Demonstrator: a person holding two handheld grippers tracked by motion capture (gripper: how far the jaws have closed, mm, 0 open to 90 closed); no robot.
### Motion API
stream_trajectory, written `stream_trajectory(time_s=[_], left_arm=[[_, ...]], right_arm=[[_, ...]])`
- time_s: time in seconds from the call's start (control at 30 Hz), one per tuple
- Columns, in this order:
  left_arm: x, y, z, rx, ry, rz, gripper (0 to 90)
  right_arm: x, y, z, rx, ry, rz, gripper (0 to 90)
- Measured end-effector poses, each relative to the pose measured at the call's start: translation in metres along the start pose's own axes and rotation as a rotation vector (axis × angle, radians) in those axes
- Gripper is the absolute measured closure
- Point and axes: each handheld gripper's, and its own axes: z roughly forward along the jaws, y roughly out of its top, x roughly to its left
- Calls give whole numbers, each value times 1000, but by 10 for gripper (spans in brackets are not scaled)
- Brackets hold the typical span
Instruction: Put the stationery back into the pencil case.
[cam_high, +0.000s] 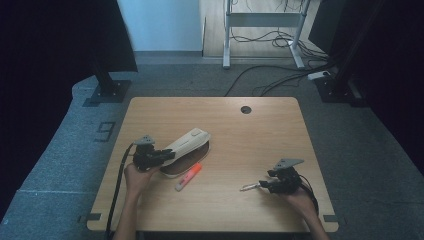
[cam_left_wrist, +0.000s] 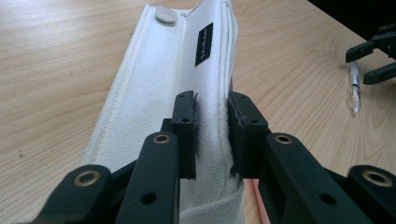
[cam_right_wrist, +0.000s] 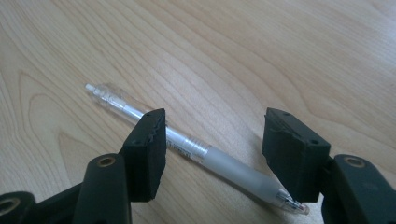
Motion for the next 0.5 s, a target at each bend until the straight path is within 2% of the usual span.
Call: stream_trajectory(time_s=[0.17,0.27,0.5], left_arm=[[0,0,0,0,0,0,740],[0,0,0,0,1,1,740],[0,0,0,1,1,2,739]], right_arm=[[-1,-3,5,20,5,-5,398],[-1,-3,6,11,1,-5,417],[-1,-3,6,12,-22,-28,498]])
